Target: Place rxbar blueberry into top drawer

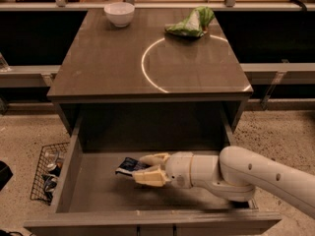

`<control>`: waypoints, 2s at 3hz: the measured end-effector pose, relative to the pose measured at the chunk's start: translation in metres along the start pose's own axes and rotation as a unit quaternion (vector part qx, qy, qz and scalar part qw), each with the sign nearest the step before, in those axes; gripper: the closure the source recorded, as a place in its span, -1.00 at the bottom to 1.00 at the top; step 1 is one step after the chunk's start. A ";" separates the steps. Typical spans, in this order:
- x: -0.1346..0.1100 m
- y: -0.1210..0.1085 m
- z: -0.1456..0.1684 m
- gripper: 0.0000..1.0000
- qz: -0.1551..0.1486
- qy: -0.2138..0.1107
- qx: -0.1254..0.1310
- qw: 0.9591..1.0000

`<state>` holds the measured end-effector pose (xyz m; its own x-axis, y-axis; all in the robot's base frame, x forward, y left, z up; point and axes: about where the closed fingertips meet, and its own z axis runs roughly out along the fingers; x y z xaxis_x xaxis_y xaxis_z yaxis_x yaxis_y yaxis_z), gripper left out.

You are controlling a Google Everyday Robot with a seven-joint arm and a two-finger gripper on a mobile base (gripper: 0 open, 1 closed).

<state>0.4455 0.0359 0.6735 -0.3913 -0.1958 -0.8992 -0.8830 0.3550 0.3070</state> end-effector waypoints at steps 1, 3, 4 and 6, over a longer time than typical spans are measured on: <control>0.005 -0.027 0.029 1.00 -0.020 0.067 0.002 0.998; -0.005 -0.029 0.069 0.66 -0.049 0.126 -0.016 0.991; -0.005 -0.028 0.070 0.17 -0.049 0.126 -0.017 0.991; -0.005 -0.026 0.072 -0.76 -0.050 0.127 -0.020 0.990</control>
Offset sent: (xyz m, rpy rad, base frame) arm 0.0700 0.0663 -0.0227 -0.3497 -0.0105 0.1790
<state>0.4885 0.0934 0.6475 -0.3487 -0.4531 -0.8204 -0.9283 0.2872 0.2360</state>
